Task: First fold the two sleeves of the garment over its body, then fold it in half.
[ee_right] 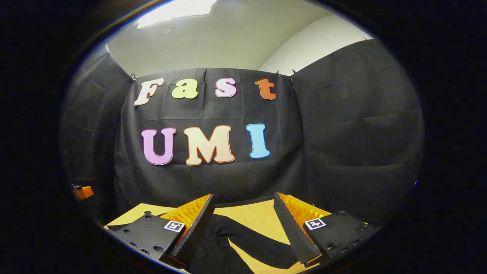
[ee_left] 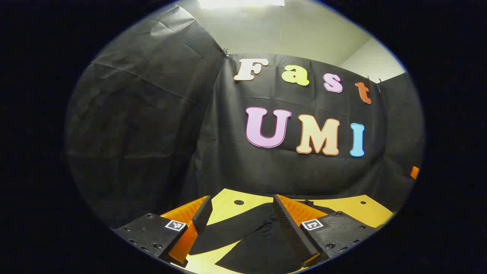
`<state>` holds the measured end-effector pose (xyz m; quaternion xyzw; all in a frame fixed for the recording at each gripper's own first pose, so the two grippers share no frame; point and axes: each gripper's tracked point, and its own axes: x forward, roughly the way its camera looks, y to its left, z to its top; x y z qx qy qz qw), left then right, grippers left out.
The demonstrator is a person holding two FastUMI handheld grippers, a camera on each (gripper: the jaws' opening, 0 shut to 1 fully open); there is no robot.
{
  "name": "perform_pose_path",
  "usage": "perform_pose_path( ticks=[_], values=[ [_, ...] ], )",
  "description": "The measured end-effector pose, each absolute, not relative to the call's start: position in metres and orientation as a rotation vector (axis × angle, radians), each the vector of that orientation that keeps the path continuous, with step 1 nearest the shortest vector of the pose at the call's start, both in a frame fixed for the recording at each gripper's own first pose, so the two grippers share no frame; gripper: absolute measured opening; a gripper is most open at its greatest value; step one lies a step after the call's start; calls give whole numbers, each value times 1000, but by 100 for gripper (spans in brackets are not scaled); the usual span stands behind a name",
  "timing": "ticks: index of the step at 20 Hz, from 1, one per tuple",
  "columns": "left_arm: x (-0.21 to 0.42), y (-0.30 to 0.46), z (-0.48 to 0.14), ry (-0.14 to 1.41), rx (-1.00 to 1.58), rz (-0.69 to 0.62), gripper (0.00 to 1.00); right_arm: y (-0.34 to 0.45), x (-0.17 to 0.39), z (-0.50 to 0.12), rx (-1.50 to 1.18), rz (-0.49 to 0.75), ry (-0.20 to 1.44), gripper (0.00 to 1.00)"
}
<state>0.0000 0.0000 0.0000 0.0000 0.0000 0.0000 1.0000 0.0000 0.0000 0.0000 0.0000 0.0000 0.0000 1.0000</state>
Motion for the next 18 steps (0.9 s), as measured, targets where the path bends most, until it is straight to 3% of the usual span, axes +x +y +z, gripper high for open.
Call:
perform_pose_path(
  ticks=[18],
  values=[
    [-1,-3,-5,17,51,-1,94,-10,4,-15,68,-24,62,96]
  ],
)
